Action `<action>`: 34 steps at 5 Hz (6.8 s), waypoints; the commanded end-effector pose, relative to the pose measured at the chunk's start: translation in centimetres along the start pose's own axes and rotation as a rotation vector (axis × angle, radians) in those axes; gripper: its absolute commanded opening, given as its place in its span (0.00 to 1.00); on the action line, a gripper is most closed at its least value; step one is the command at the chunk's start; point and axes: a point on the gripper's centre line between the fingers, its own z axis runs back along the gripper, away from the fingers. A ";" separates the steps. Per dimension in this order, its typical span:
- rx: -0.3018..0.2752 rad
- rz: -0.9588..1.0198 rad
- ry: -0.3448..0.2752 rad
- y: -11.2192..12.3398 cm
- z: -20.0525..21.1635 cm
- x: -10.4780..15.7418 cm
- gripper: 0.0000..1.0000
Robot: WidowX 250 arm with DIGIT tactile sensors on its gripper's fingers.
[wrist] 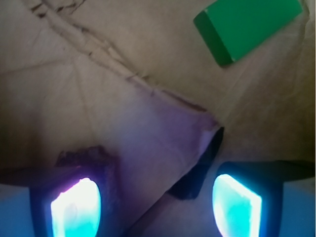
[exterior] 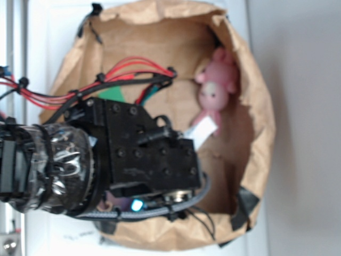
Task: Grab the rock.
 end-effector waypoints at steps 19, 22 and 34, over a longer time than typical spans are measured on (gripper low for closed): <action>-0.192 0.167 -0.201 -1.7 3.5 2.0 1.00; -0.167 0.147 -0.211 -2.4 2.7 2.0 1.00; -0.040 0.067 -0.133 -3.5 -2.0 -1.9 1.00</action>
